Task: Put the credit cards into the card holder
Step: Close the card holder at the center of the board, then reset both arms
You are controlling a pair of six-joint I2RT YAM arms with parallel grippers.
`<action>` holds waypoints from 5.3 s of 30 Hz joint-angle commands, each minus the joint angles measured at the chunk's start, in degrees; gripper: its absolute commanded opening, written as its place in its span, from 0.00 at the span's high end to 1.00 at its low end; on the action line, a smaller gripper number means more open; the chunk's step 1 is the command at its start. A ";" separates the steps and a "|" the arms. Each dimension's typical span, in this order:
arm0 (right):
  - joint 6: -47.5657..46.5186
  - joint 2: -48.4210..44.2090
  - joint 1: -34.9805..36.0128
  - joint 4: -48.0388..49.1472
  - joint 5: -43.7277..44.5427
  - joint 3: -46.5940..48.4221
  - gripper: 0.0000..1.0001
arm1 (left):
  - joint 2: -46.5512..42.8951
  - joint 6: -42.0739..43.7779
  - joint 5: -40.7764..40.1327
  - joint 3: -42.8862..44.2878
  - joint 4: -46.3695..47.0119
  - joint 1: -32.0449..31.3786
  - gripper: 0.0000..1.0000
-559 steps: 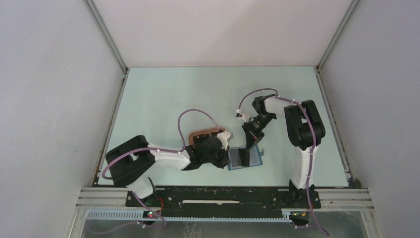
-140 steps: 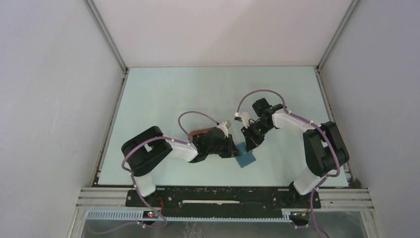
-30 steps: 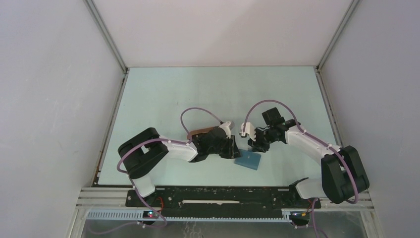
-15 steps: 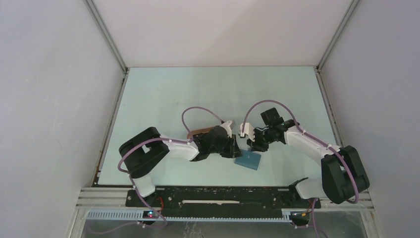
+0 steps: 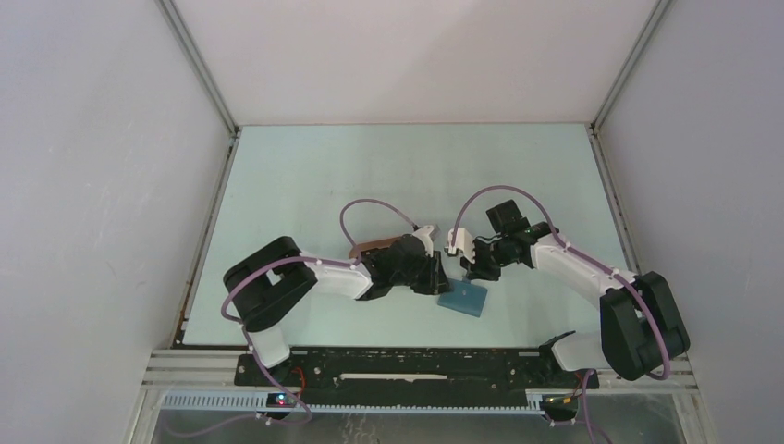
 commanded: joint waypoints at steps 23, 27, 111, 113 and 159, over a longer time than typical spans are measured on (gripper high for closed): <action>-4.84 -0.50 3.49 -7.49 -3.53 2.70 1.00 | 1.97 0.37 -3.95 4.98 -6.75 -0.31 0.78; -5.62 0.50 4.35 -8.21 -2.26 2.55 1.00 | 2.30 0.19 -3.72 5.08 -6.76 -0.35 0.79; -4.85 -8.51 9.95 -14.30 2.81 2.75 0.47 | -11.86 4.21 -8.26 0.25 -8.58 0.31 0.54; -5.03 -10.63 7.64 -16.17 0.38 3.65 0.45 | -15.73 5.74 -9.19 -1.39 -8.40 0.31 0.53; 52.30 -30.96 -31.78 -13.30 -12.28 28.55 0.00 | -72.56 15.92 7.48 1.98 -44.27 42.48 0.00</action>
